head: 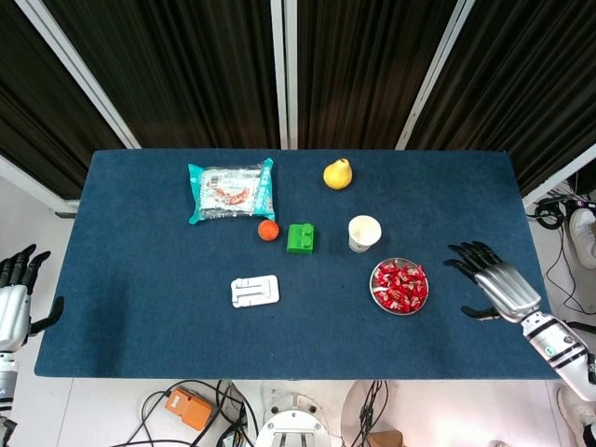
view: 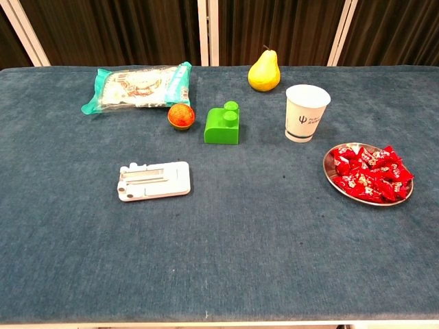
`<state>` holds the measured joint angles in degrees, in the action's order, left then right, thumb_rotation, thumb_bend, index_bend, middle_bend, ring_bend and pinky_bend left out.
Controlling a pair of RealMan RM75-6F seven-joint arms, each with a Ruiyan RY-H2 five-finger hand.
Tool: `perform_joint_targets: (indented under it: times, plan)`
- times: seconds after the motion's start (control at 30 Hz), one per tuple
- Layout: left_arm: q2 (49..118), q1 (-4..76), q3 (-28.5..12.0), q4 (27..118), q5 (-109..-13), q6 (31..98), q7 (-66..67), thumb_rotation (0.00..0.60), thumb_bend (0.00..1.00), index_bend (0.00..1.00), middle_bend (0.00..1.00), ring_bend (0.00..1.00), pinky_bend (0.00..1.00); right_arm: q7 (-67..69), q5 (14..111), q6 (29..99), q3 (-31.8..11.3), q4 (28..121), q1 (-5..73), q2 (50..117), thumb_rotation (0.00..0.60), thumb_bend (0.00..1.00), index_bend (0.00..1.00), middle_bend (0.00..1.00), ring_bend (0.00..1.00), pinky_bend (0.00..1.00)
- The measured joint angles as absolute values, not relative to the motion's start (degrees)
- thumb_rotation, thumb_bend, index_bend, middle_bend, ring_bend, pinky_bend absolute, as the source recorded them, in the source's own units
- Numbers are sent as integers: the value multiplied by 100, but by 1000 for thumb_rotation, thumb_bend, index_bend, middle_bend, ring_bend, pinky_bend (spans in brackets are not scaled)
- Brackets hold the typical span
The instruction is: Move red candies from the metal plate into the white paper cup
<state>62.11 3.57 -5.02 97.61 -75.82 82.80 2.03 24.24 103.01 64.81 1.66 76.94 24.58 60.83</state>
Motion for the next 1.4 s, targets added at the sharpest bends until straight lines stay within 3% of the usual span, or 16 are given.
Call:
perform_joint_targets:
  times: [0.17,0.6,1.23,1.4]
  plan:
    - [6219,343,-543,9760,-7527,8321,189,600,341,112,0,0,0,2938,10576,6212,382,7392,2868,6270,600,357,398,94,7,6]
    - [6244,324,-603,9779,-7419,8364,207,600,341,113,0,0,0,3280,10721,6309,636,6482,3155,7193,600,359,497,94,7,7]
    - [6225,305,-614,9819,-7376,8355,207,600,343,112,0,0,0,3601,10601,6242,840,5668,3616,7961,600,446,516,94,7,7]
    - [6218,309,-610,9826,-7381,8338,203,600,343,113,0,0,0,3555,10606,6263,894,5680,3707,7978,600,446,428,95,7,6]
